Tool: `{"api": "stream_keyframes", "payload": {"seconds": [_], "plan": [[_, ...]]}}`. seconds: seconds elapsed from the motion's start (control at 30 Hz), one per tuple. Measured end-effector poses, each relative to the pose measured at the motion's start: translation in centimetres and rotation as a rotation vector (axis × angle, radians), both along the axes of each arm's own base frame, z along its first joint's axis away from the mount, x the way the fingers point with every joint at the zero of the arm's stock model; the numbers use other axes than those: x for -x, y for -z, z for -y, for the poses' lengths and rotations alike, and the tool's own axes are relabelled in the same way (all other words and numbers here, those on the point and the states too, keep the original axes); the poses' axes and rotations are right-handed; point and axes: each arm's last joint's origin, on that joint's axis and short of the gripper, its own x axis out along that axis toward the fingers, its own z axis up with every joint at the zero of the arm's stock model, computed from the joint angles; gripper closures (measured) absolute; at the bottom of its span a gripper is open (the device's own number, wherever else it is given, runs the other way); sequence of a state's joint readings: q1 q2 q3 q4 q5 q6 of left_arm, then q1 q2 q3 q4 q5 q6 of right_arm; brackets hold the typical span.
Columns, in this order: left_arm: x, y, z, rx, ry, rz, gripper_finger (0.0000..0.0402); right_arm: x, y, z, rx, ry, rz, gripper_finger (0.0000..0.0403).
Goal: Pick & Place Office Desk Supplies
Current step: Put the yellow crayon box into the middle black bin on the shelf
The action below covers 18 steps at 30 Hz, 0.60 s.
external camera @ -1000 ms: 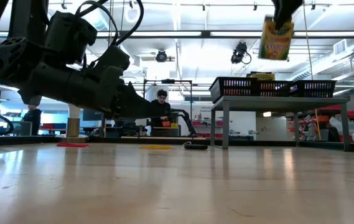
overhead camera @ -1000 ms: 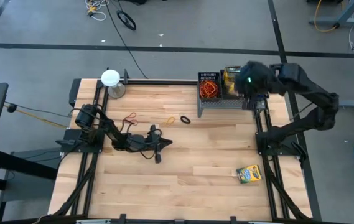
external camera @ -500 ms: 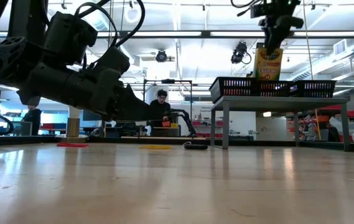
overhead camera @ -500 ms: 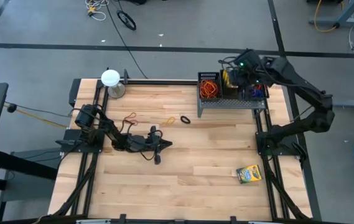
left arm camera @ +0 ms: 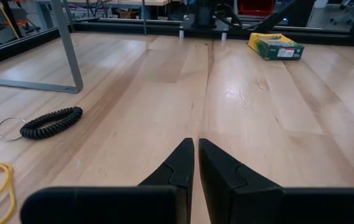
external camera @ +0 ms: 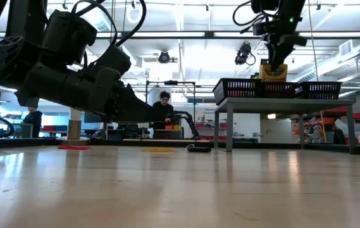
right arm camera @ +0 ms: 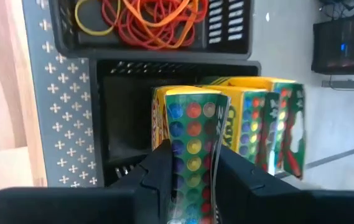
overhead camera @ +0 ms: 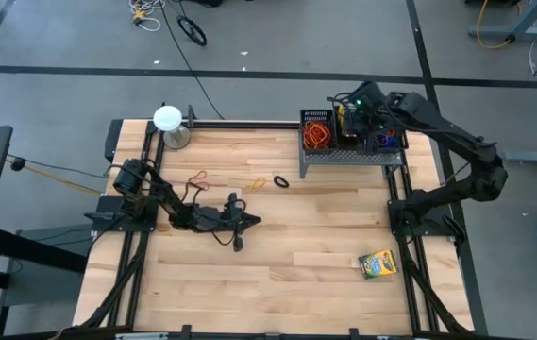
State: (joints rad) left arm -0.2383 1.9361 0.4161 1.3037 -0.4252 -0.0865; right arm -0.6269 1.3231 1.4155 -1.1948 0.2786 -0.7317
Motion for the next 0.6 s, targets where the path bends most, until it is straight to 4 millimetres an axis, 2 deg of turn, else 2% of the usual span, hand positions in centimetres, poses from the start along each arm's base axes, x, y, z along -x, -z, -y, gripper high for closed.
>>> {"api": "stream_keyframes", "payload": {"seconds": [0.3, 0.6], "plan": [[0.02, 0.0, 0.12, -0.004, 0.005, 0.0, 0.037, -0.07, 0.51, 0.43, 0.014, 0.008, 0.006, 0.0302], [0.03, 0.02, 0.12, -0.004, 0.005, -0.003, 0.037, -0.32, 0.23, 0.78, 0.077, 0.037, 0.026, 0.024]]}}
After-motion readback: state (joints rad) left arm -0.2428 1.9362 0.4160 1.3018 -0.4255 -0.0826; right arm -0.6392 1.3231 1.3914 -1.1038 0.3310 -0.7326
